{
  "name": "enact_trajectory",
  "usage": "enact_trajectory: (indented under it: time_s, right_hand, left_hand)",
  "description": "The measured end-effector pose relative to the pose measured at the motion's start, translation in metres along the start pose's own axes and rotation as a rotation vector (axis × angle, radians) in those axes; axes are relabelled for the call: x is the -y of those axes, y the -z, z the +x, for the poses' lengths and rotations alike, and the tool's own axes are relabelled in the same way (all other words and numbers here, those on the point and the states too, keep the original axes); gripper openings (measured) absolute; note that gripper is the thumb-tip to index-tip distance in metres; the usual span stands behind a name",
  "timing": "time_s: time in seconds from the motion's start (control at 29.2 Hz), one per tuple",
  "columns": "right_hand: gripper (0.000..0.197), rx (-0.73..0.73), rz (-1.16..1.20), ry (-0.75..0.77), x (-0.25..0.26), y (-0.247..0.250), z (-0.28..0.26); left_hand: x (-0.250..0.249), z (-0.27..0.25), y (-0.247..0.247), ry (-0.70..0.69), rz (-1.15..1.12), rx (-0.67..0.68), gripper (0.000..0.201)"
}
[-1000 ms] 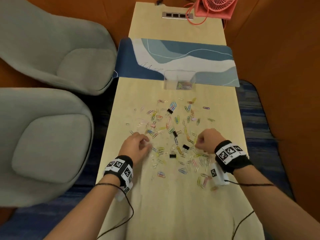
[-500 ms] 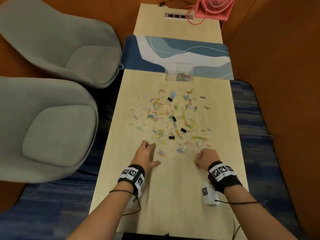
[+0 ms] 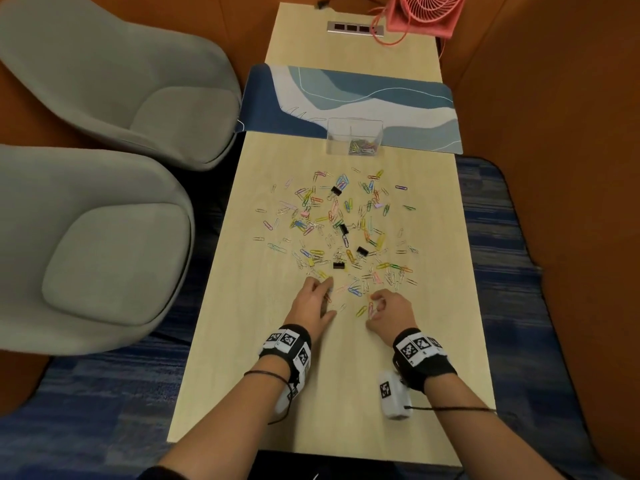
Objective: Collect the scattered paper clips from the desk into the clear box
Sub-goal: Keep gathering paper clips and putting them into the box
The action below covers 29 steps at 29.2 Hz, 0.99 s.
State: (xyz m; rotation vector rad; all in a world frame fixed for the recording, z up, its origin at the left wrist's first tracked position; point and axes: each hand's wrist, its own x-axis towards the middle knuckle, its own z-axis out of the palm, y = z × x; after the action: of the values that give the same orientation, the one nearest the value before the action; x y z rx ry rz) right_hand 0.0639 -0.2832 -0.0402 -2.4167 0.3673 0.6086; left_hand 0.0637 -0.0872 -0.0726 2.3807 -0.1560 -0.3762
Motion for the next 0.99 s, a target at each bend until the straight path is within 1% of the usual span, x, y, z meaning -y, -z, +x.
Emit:
enact_trajectory:
  time_s: [0.07, 0.17, 0.24, 0.34, 0.44, 0.55, 0.62, 0.65, 0.72, 0.79, 0.82, 0.89, 0.99]
  right_hand:
    - [0.046, -0.026, 0.035, 0.018, 0.001, 0.001, 0.000]
    - [0.053, -0.100, -0.028, 0.008, -0.009, 0.005, -0.003]
    - [0.056, -0.103, -0.034, 0.000, -0.015, 0.005, -0.006]
    - [0.055, -0.098, -0.019, 0.066, -0.013, -0.001, -0.005]
    - [0.054, -0.112, -0.021, 0.125, -0.010, -0.009, -0.002]
    - [0.066, -0.094, -0.048, 0.122, -0.009, -0.013, -0.001]
    - [0.076, -0.102, -0.137, 0.169, -0.006, -0.015, 0.000]
    - [0.077, -0.103, -0.195, 0.196, -0.002, -0.016, 0.001]
    - [0.073, -0.085, -0.315, 0.236, 0.007, -0.015, 0.002]
    - [0.060, -0.068, -0.381, 0.256, 0.015, -0.015, 0.004]
    - [0.053, -0.068, -0.394, 0.259, 0.017, -0.014, 0.004]
    - [0.042, -0.068, -0.420, 0.264, 0.020, -0.012, 0.006]
    - [0.028, -0.065, -0.455, 0.287, 0.023, -0.009, 0.007]
  left_hand:
    - [-0.005, 0.005, 0.000, -0.031, 0.006, 0.003, 0.066]
    - [-0.008, 0.012, -0.005, -0.096, 0.043, 0.015, 0.063]
    - [-0.010, 0.015, -0.010, -0.127, 0.088, 0.032, 0.053]
    - [-0.013, 0.021, -0.014, -0.162, 0.152, 0.028, 0.034]
    - [-0.014, 0.026, -0.013, -0.196, 0.196, 0.002, 0.022]
    - [-0.011, 0.029, -0.011, -0.194, 0.221, -0.033, 0.012]
    - [-0.010, 0.030, -0.009, -0.195, 0.223, -0.034, 0.009]
    - [-0.011, 0.029, -0.009, -0.202, 0.215, -0.040, 0.011]
    - [-0.013, 0.026, -0.007, -0.219, 0.198, -0.040, 0.023]
    - [-0.015, 0.024, -0.006, -0.243, 0.243, 0.000, 0.036]
    - [-0.014, 0.023, -0.006, -0.254, 0.274, 0.016, 0.037]
    - [-0.013, 0.025, -0.006, -0.251, 0.297, 0.025, 0.031]
    - [-0.011, 0.032, -0.006, -0.236, 0.287, -0.002, 0.019]
